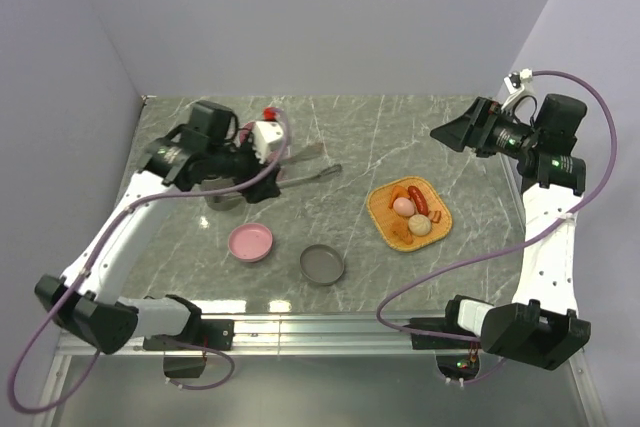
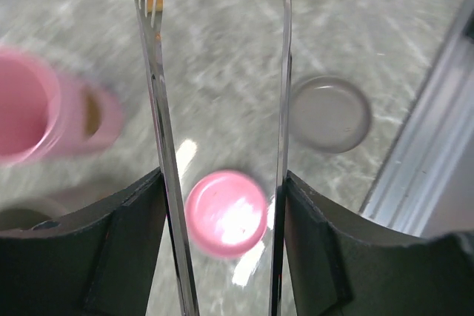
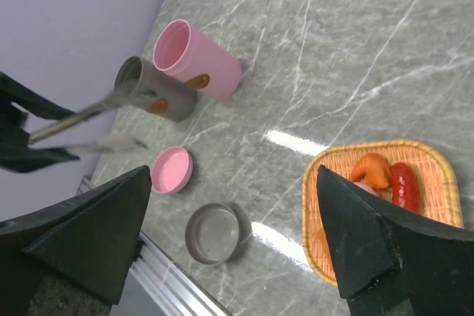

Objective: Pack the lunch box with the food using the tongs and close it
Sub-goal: Pick up the food using the clamp

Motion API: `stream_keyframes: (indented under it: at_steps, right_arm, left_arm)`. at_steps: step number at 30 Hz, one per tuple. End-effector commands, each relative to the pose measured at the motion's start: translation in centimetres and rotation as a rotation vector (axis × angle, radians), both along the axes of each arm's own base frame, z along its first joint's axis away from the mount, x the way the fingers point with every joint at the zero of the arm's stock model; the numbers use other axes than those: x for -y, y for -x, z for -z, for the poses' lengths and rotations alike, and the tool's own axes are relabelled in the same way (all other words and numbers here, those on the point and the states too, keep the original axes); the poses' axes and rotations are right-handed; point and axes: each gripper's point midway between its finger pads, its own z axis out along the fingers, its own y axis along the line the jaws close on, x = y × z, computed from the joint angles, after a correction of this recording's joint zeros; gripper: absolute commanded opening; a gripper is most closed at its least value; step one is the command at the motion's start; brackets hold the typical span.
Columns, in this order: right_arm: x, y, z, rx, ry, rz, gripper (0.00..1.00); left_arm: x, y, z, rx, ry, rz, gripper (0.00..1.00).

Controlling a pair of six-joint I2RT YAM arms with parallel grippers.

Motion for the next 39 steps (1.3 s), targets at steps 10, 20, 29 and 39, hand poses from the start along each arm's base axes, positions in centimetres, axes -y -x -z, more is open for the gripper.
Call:
stream_keyframes:
  at_steps: [10,20,29,39]
  right_arm:
    - [0.4,-0.9,-2.2,0.074,0.05,-0.007,1.0]
    - [0.6,-1.1,-2.4,0.086,0.063,0.003,1.0]
    - [0.5,-1.1,-2.2,0.082,0.059,-0.005,1.0]
    - [0.4,-1.1,-2.2,0.082,0.056,-0.009,1.0]
  left_arm:
    - [12.3,0.7,5.7,0.089,-0.067,0.461,0.64]
    - [16.7,-0.6,10.1,0.155,-0.162,0.68,0.63]
    - [19.1,-2.3,11.7,0.189,-0.17,0.751,0.62]
    - [20.7,-1.9,13.6,0.183,-0.187,0.809,0.61]
